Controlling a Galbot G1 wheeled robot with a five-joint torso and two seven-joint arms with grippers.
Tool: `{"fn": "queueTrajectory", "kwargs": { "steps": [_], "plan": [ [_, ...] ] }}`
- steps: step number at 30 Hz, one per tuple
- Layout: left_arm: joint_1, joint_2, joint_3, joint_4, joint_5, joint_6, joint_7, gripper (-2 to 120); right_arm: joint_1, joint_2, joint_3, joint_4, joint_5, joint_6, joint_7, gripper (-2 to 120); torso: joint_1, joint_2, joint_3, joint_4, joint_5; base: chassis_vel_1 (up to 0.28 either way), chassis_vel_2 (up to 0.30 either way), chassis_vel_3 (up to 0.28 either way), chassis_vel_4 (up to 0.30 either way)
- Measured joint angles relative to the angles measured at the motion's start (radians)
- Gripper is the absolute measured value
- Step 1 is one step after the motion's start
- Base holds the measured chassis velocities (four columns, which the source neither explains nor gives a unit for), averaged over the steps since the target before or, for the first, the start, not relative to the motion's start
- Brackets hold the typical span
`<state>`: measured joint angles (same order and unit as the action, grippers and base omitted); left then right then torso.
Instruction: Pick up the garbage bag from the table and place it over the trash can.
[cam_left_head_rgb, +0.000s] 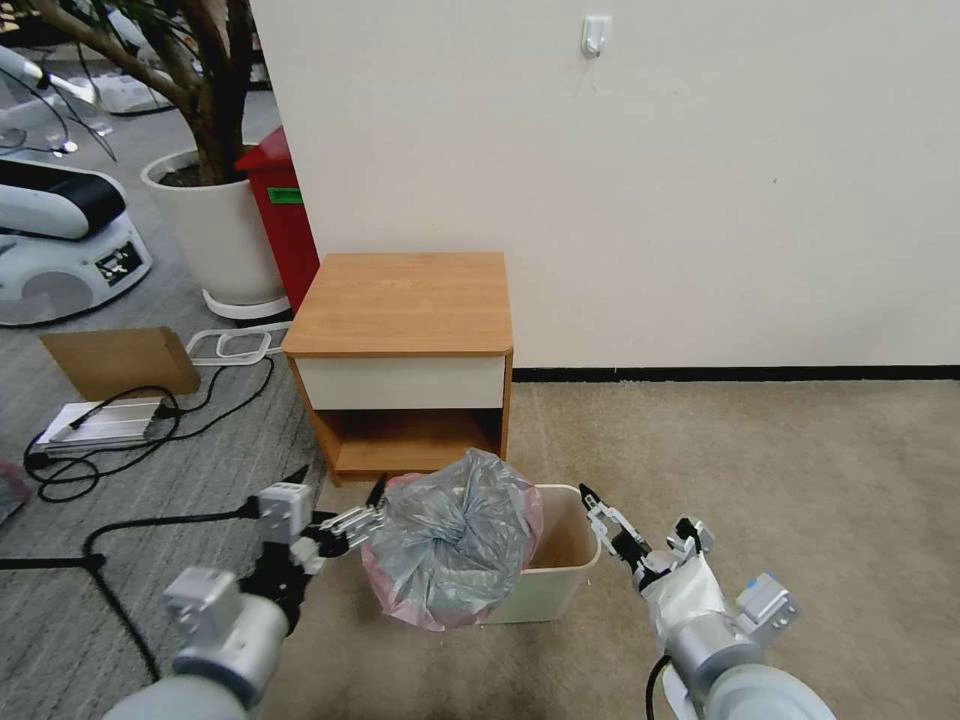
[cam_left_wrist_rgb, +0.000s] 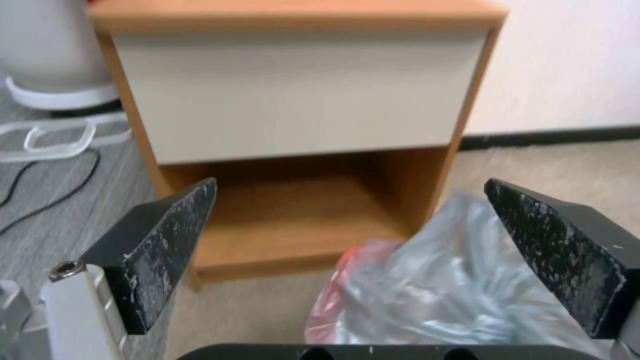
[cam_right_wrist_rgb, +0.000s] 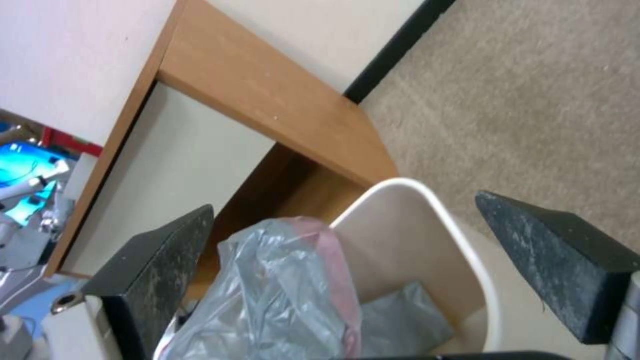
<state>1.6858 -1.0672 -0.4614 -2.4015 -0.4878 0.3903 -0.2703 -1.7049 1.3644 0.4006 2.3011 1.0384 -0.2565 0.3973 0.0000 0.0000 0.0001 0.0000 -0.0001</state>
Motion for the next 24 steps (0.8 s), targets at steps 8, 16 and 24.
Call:
{"fn": "queueTrajectory", "kwargs": {
  "steps": [8, 16, 24],
  "plan": [
    [-0.098, -0.007, 0.128, 0.095, -0.027, 0.079, -0.091, 84, 0.0, 0.006, 0.004, 0.001, -0.015, 0.018, 0.014, 100, 0.0, 0.0, 0.0, 0.0, 0.0001, 0.0, 0.0, 0.0, 0.0],
    [-0.167, -0.038, 0.251, 0.163, -0.051, 0.152, -0.198, 54, 0.009, 0.01, 0.015, -0.009, -0.041, 0.047, 0.022, 100, 0.0, 0.0, 0.0, 0.0001, 0.0001, 0.0, 0.0, 0.0, 0.0],
    [-0.242, -0.029, 0.313, 0.218, -0.076, 0.173, -0.237, 45, 0.012, 0.023, 0.005, -0.025, -0.055, 0.061, 0.022, 100, 0.0, 0.0, 0.0, 0.0, 0.0001, 0.0, 0.0, 0.0, 0.0]
  ]
}}
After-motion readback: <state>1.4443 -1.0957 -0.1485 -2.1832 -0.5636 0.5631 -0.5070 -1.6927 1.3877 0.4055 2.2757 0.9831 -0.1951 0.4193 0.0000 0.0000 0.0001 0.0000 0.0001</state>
